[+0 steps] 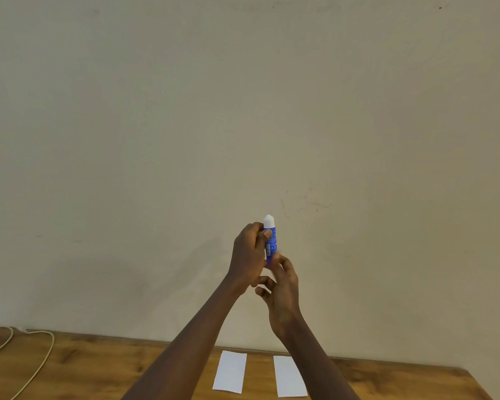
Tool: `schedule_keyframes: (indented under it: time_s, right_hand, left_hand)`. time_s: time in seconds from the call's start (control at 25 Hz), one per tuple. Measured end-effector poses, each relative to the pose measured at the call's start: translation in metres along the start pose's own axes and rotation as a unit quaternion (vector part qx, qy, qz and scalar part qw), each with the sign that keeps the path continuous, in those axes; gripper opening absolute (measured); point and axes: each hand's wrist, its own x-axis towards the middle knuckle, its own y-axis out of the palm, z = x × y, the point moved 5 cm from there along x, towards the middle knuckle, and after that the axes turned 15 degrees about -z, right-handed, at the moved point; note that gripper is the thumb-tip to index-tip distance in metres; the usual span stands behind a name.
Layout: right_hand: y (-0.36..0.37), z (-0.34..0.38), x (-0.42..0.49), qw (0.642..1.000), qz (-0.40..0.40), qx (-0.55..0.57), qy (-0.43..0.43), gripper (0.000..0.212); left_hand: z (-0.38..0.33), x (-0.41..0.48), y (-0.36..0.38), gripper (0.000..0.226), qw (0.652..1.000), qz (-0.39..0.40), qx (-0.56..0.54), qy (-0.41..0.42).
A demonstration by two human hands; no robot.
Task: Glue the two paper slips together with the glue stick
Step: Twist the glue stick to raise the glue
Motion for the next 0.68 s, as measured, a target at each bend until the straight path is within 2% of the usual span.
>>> schedule_keyframes:
  time_s: [0.12, 0.24, 0.4, 0.48, 0.6, 0.68]
  right_hand:
    - [-0.0001, 0.0025, 0.002, 1.0, -0.001, -0.016, -0.013, 0.023]
    - [0.0006, 0.0009, 0.0008, 1.0, 0.002, -0.007, 0.003, 0.034]
    - [-0.0024, 0.0002, 0.0016, 1.0, 0.0, -0.013, -0.018, 0.023]
    - [-0.0014, 0.0, 0.0024, 1.0, 0.002, -0.017, -0.014, 0.024]
    - [0.0003, -0.0023, 0.0018, 1.0, 0.001, 0.011, 0.017, 0.037]
    - [0.0007, -0.0018, 0.0012, 0.999, -0.001, 0.028, 0.027, 0.038]
  left_hand:
    - [-0.0007, -0.001, 0.0013, 0.016, 1.0, -0.005, 0.016, 0.013]
    - [-0.0012, -0.0001, 0.0023, 0.015, 1.0, -0.007, 0.01, 0.003]
    - [-0.0003, 0.0, 0.0006, 0.019, 1.0, -0.014, 0.016, 0.011]
    - [0.0005, -0.002, 0.0004, 0.02, 1.0, -0.011, 0.013, 0.006]
    - [0.0004, -0.0023, 0.0007, 0.018, 1.0, -0.008, 0.008, -0.004]
    - [-0.0012, -0.0015, 0.0, 0.017, 1.0, -0.012, 0.008, -0.002]
